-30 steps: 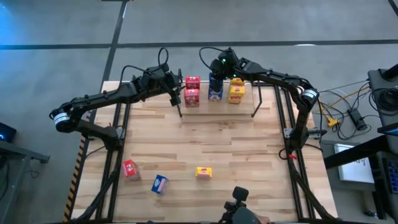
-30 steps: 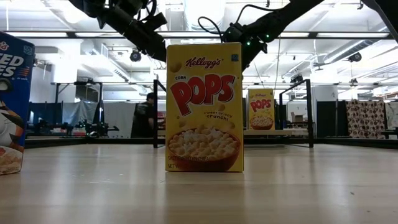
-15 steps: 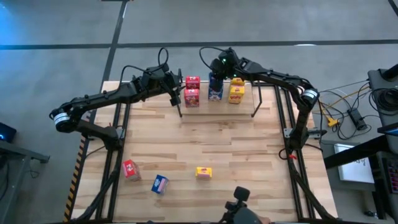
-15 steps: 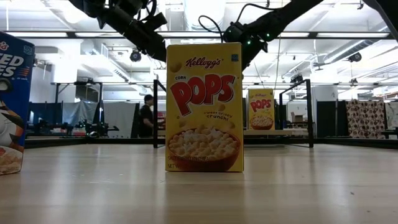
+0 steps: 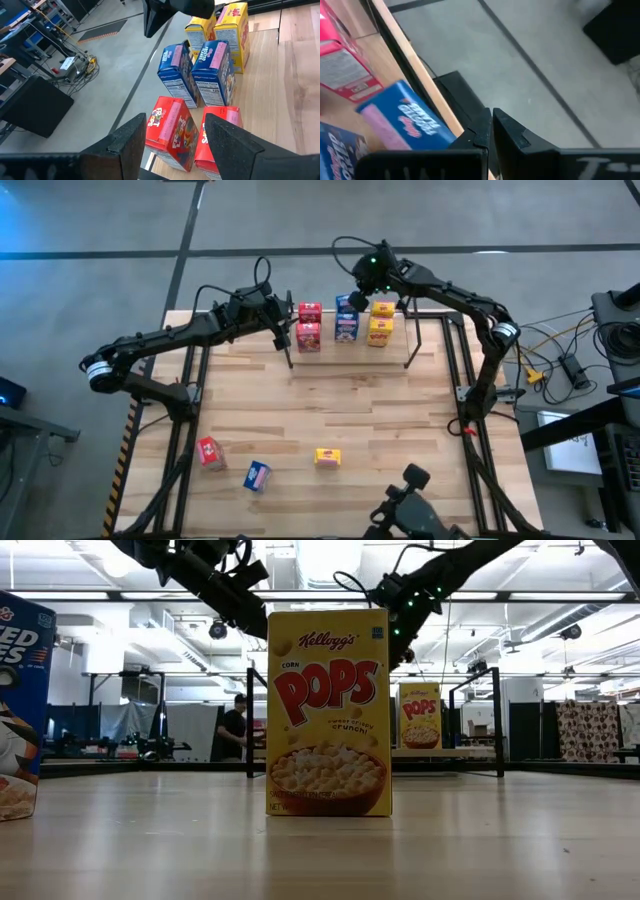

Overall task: Stack cereal on shelf
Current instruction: Adjust the top blue cereal box on the shelf

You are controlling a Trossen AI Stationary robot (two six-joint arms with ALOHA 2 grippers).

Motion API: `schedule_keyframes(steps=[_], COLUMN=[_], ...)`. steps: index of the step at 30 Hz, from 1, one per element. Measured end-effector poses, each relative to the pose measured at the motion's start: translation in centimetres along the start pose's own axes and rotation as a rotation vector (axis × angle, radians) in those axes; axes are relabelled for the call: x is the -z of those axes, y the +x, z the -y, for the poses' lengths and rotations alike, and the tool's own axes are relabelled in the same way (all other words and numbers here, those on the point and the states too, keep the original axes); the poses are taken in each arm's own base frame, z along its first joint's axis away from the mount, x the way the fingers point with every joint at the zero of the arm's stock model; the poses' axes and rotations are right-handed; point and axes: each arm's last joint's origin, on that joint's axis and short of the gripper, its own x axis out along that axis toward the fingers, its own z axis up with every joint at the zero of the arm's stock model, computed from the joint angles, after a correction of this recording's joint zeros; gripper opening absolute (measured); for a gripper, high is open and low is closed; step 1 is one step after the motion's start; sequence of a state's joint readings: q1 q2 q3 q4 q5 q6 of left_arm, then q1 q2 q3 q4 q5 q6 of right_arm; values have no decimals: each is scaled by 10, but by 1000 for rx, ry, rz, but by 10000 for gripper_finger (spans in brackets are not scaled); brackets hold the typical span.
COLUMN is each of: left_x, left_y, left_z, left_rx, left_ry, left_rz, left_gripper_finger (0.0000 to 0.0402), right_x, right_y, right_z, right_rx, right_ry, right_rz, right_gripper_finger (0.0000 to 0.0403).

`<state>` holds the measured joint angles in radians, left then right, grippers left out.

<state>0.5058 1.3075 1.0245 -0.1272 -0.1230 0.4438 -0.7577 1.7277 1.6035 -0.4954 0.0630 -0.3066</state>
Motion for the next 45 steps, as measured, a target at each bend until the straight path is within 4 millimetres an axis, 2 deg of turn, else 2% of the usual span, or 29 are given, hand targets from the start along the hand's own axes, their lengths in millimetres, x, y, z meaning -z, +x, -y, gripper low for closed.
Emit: schedule_keyframes(steps=[5,17,45], left_x=[0,0,0], left_y=[0,0,0], left_z=[0,0,0], left_rx=[0,0,1], left_ry=[-5,-7,-8], left_rz=[0,0,0], left_gripper_finger=[186,186,186], right_x=[5,15,15], right_y=[5,16,5], right_z=[8,4,-3], right_rx=[-99,-128,-149], right_ry=[49,49,53], right_rz=[9,-73,-104], right_gripper_finger=[9,9,9])
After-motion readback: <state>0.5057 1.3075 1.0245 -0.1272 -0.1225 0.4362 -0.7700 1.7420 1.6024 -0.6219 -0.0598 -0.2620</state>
